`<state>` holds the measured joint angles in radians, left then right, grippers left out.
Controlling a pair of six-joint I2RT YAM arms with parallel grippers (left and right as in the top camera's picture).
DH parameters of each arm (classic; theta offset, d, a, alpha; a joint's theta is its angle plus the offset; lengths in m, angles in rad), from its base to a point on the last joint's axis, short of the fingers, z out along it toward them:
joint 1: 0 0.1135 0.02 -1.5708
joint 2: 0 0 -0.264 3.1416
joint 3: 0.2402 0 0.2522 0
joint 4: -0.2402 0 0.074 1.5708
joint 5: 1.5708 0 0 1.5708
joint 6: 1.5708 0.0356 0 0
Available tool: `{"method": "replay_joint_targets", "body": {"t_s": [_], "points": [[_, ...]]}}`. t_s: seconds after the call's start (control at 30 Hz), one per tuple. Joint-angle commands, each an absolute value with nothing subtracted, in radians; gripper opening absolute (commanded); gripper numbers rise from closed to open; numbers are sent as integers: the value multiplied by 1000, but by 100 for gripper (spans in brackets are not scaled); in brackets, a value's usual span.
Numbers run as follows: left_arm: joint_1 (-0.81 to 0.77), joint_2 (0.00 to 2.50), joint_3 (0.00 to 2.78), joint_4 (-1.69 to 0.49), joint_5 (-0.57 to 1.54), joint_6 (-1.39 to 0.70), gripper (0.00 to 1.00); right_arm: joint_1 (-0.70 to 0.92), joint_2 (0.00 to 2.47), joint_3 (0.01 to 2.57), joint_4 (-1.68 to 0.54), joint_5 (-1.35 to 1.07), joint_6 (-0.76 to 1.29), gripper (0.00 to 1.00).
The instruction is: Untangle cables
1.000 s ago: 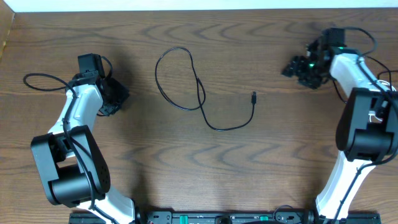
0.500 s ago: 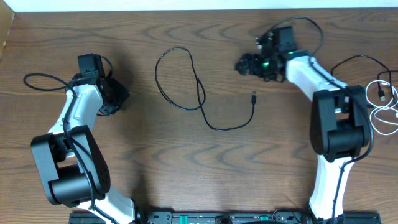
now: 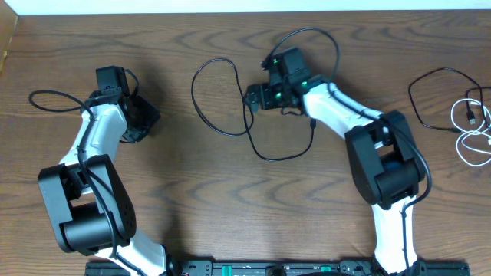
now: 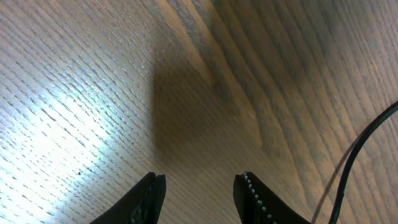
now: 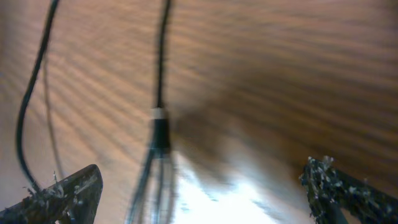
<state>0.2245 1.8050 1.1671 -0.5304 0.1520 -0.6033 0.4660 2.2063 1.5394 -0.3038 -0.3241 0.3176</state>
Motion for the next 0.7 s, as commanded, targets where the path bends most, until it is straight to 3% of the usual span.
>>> {"method": "replay_joint_targets", "body": {"t_s": [0.0, 0.3, 0.47, 0.6, 0.67], "points": [[223, 1811, 1161, -533, 150, -608, 41, 500, 2225, 1523, -308, -312, 313, 99], [223, 1811, 1161, -533, 150, -608, 42, 587, 2228, 1522, -341, -311, 313, 99], [223, 1811, 1161, -533, 150, -608, 42, 646, 2228, 1522, -342, -189, 313, 97], [223, 1811, 1161, -533, 150, -608, 42, 690, 2228, 1522, -346, -59, 313, 85], [223, 1811, 1161, -533, 150, -608, 42, 707, 2228, 1522, -345, 5, 313, 72]]}}
